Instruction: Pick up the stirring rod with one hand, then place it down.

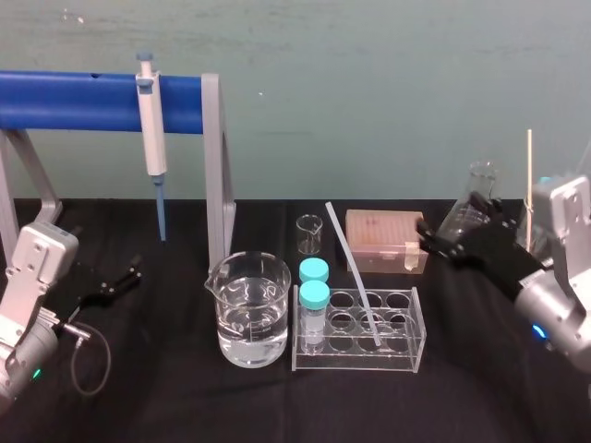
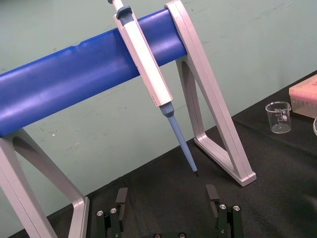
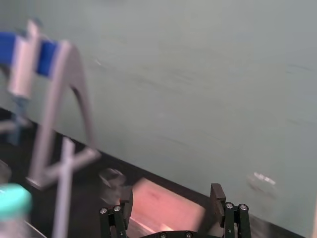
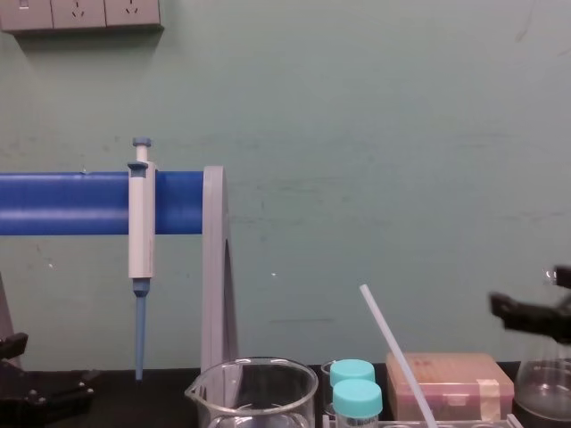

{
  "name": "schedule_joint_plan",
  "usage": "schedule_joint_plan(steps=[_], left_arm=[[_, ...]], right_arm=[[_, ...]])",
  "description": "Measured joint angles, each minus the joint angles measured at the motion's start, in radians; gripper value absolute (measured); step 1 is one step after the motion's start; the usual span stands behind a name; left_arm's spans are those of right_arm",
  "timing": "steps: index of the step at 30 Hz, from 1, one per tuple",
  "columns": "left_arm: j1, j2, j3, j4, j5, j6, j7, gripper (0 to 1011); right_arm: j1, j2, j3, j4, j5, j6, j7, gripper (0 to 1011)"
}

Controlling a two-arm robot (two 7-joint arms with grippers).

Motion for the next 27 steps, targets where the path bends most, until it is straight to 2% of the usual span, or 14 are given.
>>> schedule_joint_plan(steps=[3,6,7,10,16,20,27], left_arm=[[0.0,0.0,0.0,0.0,0.0,0.0,0.0,1000],[0.0,0.0,0.0,0.0,0.0,0.0,0.0,1000],[0.0,0.0,0.0,0.0,0.0,0.0,0.0,1000],[0.0,0.0,0.0,0.0,0.0,0.0,0.0,1000],[0.0,0.0,0.0,0.0,0.0,0.0,0.0,1000],[0.0,0.0,0.0,0.0,0.0,0.0,0.0,1000],[0.0,0.0,0.0,0.0,0.0,0.0,0.0,1000]], right_arm=[[0.028,-0.029,0.008,-0.022,0.086,0.059,0.09,1003],[0.047,-0.049,0.009,-0.026,0.128,0.1,0.134,1003],[0.062,-0.065,0.008,-0.026,0.154,0.132,0.161,1003],[0.088,-0.09,0.003,-0.015,0.181,0.175,0.195,1003],[0.141,-0.128,-0.024,0.027,0.185,0.239,0.238,1003],[0.187,-0.15,-0.056,0.071,0.163,0.285,0.26,1003],[0.233,-0.178,-0.086,0.128,0.138,0.341,0.27,1003]])
